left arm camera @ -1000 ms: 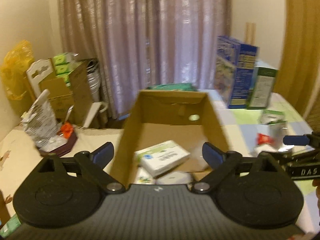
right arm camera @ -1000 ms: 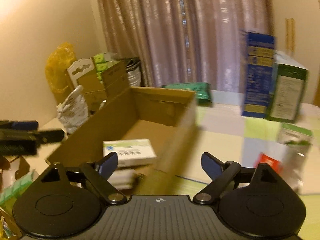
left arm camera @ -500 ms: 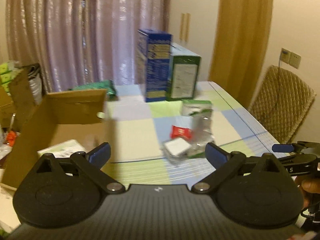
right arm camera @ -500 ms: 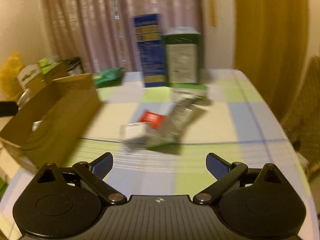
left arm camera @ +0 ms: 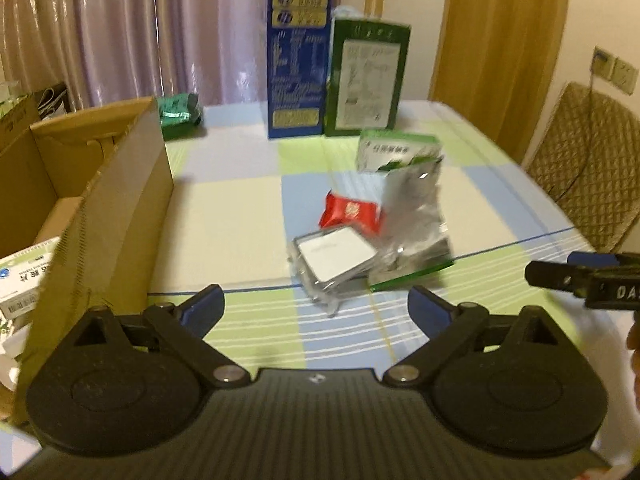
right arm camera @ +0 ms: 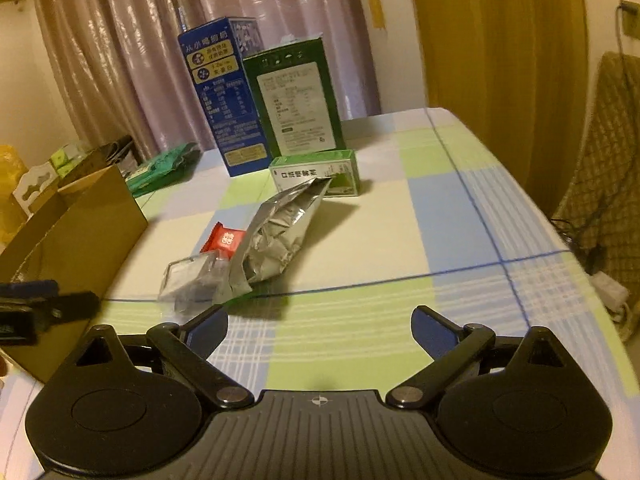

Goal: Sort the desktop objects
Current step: 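Move the left gripper to the clear plastic box while the right reaches the silver foil bag, then close the right gripper on the foil bag while the left closes on the clear box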

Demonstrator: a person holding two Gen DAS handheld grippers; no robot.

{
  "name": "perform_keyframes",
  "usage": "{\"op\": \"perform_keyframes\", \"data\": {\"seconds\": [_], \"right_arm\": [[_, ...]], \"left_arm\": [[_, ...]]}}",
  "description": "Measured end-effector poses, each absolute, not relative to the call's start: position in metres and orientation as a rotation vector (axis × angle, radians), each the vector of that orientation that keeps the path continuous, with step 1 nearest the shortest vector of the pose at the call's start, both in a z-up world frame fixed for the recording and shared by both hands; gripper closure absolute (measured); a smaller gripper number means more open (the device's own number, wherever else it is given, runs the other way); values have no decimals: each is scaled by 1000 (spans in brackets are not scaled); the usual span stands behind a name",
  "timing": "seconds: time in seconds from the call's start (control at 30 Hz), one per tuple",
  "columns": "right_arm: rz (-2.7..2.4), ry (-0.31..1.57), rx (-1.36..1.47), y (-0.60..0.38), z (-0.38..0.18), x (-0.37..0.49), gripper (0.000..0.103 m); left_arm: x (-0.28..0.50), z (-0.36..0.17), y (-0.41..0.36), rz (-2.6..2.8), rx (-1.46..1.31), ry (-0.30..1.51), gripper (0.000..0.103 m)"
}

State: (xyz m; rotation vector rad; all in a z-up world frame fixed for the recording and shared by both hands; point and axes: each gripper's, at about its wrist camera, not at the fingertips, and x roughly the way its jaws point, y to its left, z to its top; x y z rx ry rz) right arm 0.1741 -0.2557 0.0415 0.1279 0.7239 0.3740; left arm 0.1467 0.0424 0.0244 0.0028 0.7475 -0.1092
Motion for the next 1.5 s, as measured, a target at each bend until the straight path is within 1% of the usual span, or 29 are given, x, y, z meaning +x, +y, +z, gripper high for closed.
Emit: {"op": "perform_keyframes", "data": {"seconds": [0.23, 0.37, 0.43, 0.47, 0.53, 0.63, 0.77, 0.83, 0.9, 1.03, 1.17, 1.4, 1.47, 1.5], "right_arm": [[455, 770, 178, -238, 24, 207, 27], [480, 770, 164, -221, 21, 225, 34], [482, 780, 168, -215, 18, 234, 42], [485, 782, 168, -212, 16, 237, 45], [497, 787, 159, -206, 13, 243, 53], [515, 796, 136, -197, 8, 248, 61], [540, 793, 105, -187, 3, 254, 69], [558, 797, 106, -184, 2, 256, 78], [570, 798, 103, -182, 1, 256, 81], [548, 808, 90, -188, 3, 252, 88], [515, 842, 85, -204, 10, 248, 91], [460, 879, -6, -236, 19, 226, 91], [449, 874, -4, -245, 18, 221, 88], [440, 870, -3, -249, 16, 219, 85]], "left_arm": [[181, 5, 43, -109, 24, 765, 7], [189, 2, 37, -110, 79, 762, 7], [193, 0, 35, -105, 101, 759, 7], [195, -1, 36, -102, 99, 759, 7], [201, -3, 38, -94, 82, 767, 7], [208, -8, 35, -98, 86, 783, 7], [210, -13, 32, -98, 93, 801, 7], [209, -14, 32, -97, 86, 806, 7], [208, -14, 33, -94, 80, 807, 7], [209, -13, 33, -104, 44, 809, 7], [213, -11, 28, -113, 8, 797, 7], [232, -20, 9, -120, -14, 805, 7], [239, -28, 7, -110, -13, 823, 7], [243, -32, 7, -104, -17, 834, 8]]}}
